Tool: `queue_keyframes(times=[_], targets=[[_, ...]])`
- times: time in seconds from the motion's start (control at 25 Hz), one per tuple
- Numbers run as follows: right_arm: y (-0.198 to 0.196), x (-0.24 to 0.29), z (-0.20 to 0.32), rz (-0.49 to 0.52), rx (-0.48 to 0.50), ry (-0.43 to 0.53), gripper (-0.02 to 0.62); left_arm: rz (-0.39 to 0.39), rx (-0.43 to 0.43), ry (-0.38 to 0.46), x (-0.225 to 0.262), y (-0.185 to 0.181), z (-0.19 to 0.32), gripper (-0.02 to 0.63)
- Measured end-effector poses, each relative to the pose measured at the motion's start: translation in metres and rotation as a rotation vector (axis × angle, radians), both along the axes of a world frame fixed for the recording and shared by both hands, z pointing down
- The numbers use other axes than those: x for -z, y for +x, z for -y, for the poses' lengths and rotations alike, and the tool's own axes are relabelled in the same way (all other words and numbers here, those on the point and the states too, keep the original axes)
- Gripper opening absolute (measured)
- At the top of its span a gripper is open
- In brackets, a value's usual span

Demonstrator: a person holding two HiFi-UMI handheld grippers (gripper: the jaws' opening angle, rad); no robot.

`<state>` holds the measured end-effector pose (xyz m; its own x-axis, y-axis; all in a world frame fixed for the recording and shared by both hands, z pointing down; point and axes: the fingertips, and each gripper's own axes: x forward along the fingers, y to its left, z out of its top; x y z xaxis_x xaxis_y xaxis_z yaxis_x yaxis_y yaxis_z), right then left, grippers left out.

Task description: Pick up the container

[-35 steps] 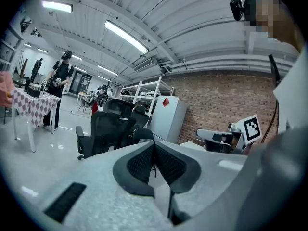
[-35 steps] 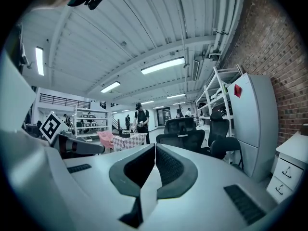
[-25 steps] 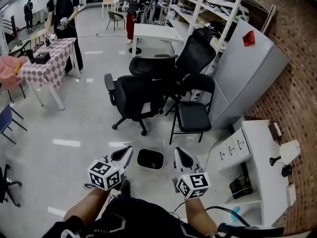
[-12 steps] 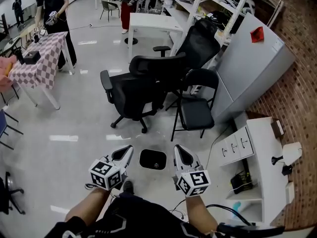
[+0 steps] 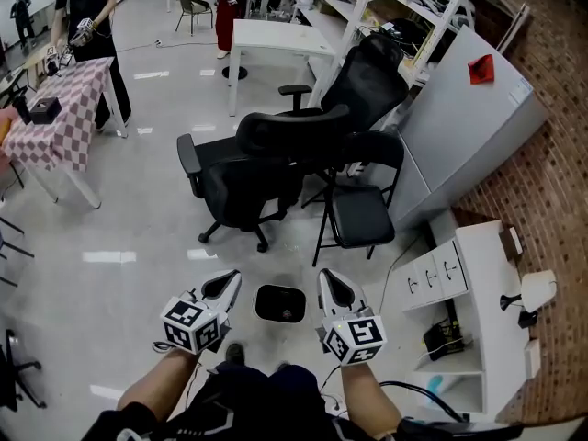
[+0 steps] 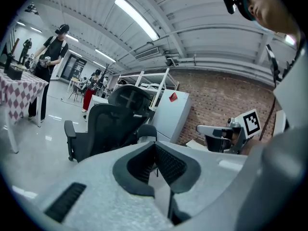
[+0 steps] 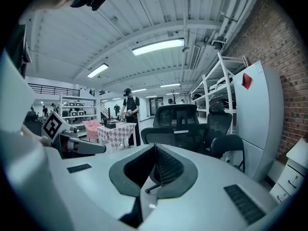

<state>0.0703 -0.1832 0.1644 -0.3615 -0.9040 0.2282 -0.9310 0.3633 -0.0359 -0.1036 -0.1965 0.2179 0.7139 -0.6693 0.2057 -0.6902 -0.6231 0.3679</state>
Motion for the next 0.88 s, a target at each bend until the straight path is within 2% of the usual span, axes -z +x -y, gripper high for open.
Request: queue_keyframes(times=[0.48,0.88], targets=[[0.049,-0.027,0.041,0.049,0.088,-0.033,0.009,0.039,0.054,-0.036,-0.017,0.058,0.022,0.011],[0.082,-0.066,0.077,0.055,0.205,-0.066,0.009,0.086,0.152,-0.086,-0.067,0.088,0.043,0.011]])
